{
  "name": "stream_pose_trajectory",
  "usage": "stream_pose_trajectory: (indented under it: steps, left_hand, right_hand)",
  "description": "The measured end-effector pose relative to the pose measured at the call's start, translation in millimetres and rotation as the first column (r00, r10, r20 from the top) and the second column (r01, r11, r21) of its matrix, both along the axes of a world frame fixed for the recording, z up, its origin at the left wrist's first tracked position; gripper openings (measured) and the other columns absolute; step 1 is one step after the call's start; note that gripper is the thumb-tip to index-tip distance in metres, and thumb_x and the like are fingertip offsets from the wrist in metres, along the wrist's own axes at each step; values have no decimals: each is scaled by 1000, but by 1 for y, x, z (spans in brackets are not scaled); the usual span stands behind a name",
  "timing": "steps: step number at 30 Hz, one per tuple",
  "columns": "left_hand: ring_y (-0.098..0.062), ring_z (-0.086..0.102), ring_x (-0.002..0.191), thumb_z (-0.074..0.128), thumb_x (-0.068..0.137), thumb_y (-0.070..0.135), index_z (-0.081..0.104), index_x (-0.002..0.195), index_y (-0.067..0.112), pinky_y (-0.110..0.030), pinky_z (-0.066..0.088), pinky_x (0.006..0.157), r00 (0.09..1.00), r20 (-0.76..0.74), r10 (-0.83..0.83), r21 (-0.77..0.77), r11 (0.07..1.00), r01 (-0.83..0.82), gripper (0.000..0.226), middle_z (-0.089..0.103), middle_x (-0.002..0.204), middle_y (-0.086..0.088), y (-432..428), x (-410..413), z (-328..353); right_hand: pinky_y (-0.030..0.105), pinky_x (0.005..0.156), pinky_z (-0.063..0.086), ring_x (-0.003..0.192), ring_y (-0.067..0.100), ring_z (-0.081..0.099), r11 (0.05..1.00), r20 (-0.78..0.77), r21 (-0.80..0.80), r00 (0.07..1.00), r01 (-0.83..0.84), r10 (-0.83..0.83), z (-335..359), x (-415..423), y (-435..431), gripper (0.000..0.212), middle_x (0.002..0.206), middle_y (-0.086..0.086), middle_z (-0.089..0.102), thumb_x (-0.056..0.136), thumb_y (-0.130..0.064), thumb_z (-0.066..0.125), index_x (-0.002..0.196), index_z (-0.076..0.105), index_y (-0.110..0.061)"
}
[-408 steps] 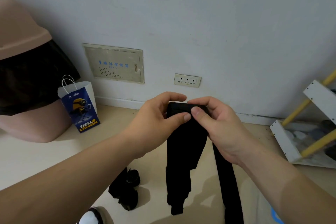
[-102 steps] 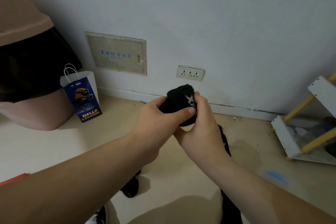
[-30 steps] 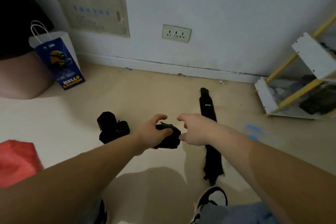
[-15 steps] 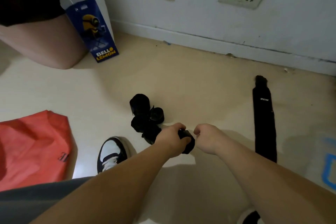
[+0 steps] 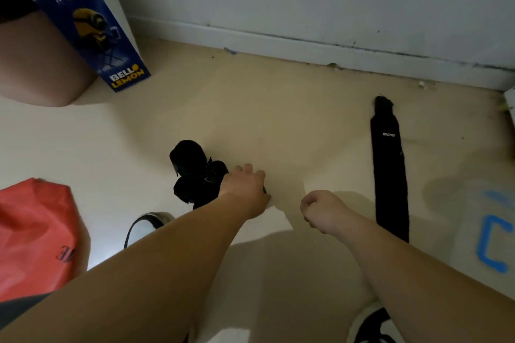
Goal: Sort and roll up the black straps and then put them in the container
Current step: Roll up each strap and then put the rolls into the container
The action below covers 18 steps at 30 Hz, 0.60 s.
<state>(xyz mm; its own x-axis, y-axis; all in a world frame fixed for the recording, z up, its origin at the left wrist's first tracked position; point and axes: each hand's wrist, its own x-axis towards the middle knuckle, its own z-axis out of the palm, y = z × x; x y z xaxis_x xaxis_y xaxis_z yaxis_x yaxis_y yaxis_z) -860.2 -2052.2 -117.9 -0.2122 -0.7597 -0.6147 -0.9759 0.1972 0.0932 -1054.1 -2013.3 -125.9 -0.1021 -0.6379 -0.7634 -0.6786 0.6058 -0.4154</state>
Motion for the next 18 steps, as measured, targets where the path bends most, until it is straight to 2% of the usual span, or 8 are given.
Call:
stream_pose_trajectory:
  steps: [4, 7, 9, 10, 12, 13, 15, 18]
  left_hand:
    - [-36, 42, 133, 57, 102, 30, 50, 138, 15, -47, 43, 104, 995, -15, -103, -60, 993, 102, 40, 45, 141, -14, 1, -28, 16]
    - [-36, 37, 141, 55, 104, 32, 52, 141, 15, -48, 39, 114, 986, -72, -153, -70, 987, 148, 41, 44, 148, -14, 4, -56, 18]
    - [-34, 36, 143, 54, 104, 33, 53, 142, 16, -47, 38, 116, 974, -134, -183, -86, 981, 173, 41, 44, 150, -13, 11, -76, 13]
    - [-33, 37, 143, 54, 104, 32, 54, 142, 16, -46, 38, 116, 967, -172, -188, -88, 981, 175, 41, 45, 151, -12, 16, -86, 10]
    - [-31, 39, 141, 53, 105, 32, 56, 142, 17, -45, 39, 115, 952, -247, -182, -66, 983, 171, 40, 48, 148, -10, 26, -107, 2]
    - [-30, 42, 139, 52, 105, 32, 57, 141, 17, -44, 41, 113, 945, -274, -176, -45, 984, 170, 39, 50, 147, -9, 32, -117, -2]
    - [-30, 47, 133, 52, 106, 32, 58, 141, 17, -45, 46, 109, 936, -327, -131, 8, 990, 142, 39, 52, 144, -8, 40, -136, -10]
    - [-29, 54, 131, 54, 106, 33, 56, 145, 19, -42, 49, 108, 914, -406, 5, 144, 988, 58, 42, 51, 147, -6, 52, -162, -20]
  right_hand:
    - [27, 57, 36, 70, 20, 52, 992, -23, -6, 991, 128, -128, 8, -32, 17, 18, 82, 4, 62, 101, -14, 52, 88, 65, -17]
    - [28, 55, 33, 60, 18, 44, 980, -67, 24, 978, 200, -198, 7, -60, 35, 21, 71, 3, 52, 98, -10, 49, 82, 61, -15]
    - [29, 63, 43, 73, 20, 55, 964, -77, 34, 962, 265, -262, 2, -78, 48, 18, 86, 5, 62, 102, -12, 50, 104, 68, -13]
    - [30, 74, 48, 87, 23, 61, 951, -88, 27, 948, 308, -304, -1, -87, 53, 21, 100, 7, 66, 103, -14, 51, 115, 68, -12]
    - [31, 93, 46, 114, 29, 59, 918, -111, 9, 912, 398, -394, -5, -103, 66, 28, 123, 6, 63, 104, -14, 52, 130, 64, -10]
    - [31, 95, 43, 120, 31, 56, 898, -116, 11, 893, 439, -435, -8, -109, 71, 33, 128, 7, 59, 105, -15, 52, 136, 60, -9]
    - [33, 98, 45, 120, 32, 55, 873, -137, 16, 866, 487, -480, -16, -121, 80, 40, 140, 12, 54, 105, -22, 52, 143, 56, -11]
    - [49, 107, 52, 117, 40, 56, 841, -173, 58, 835, 538, -522, -40, -142, 88, 50, 141, 16, 49, 91, -43, 53, 131, 60, -15]
